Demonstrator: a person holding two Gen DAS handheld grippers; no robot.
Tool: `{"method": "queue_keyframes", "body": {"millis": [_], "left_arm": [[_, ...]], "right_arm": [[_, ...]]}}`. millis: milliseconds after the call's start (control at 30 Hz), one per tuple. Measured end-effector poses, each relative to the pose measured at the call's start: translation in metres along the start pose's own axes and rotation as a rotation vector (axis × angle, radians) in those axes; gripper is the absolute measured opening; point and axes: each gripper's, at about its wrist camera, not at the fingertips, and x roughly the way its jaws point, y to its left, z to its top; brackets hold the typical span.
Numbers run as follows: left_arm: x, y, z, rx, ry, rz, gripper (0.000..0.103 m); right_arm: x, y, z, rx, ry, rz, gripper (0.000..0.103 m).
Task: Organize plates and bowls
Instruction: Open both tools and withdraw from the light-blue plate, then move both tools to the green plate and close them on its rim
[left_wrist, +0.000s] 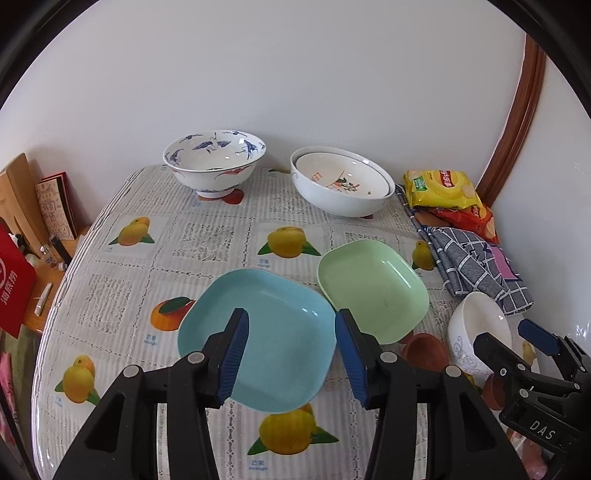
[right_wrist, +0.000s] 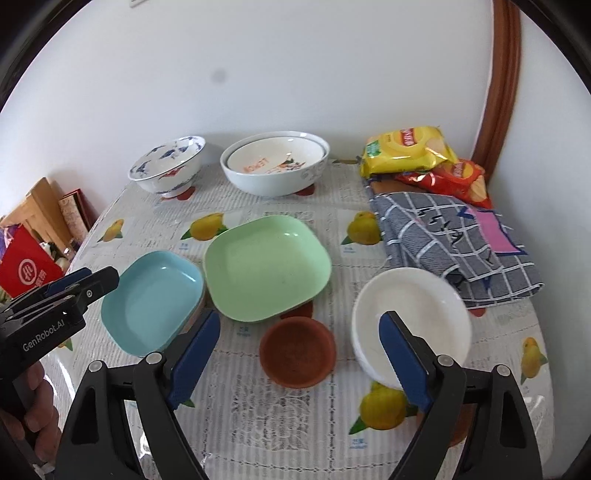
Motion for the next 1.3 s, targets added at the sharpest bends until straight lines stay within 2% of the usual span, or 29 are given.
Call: {"method": "queue_keyframes", "body": {"millis": [167, 300, 467, 633, 867, 967, 1067, 1133, 1300], "left_arm": [[-0.002, -0.015, 0.005, 0.004, 0.0, -0.006, 0.047], [-0.003, -0.026, 0.008, 0.018, -0.017, 0.029, 0.047], [-0.001, -0.04, 0.013, 0.085, -0.013, 0.021, 0.047], [0.008, -0.042, 0.025, 0.077, 0.018, 0.031, 0.047], [0.032, -0.036, 0.036, 0.071, 0.052, 0.052, 0.047], [0.046, -0.035, 0.039, 0.079, 0.065, 0.062, 0.047], [0.062, -0.035, 0.041, 0.094, 0.083, 0.068, 0.053], [0.074, -0.035, 0.043, 0.108, 0.093, 0.075, 0.053], [0.1, -0.033, 0.048, 0.099, 0.119, 0.05, 0.053]], "right_arm": [[-0.019, -0.019, 0.0, 0.001, -0.06, -0.028, 0.089], [-0.023, -0.035, 0.005, 0.052, -0.046, -0.004, 0.089], [-0.016, -0.041, 0.012, 0.058, -0.046, -0.036, 0.089], [-0.002, -0.04, 0.02, 0.059, -0.012, -0.01, 0.089], [0.016, -0.038, 0.033, 0.055, -0.015, 0.007, 0.089], [0.033, -0.038, 0.04, 0.056, 0.009, 0.011, 0.081], [0.054, -0.039, 0.044, 0.067, 0.049, 0.026, 0.069], [0.07, -0.038, 0.046, 0.072, 0.084, 0.034, 0.062], [0.099, -0.035, 0.047, 0.063, 0.125, 0.047, 0.062]]}}
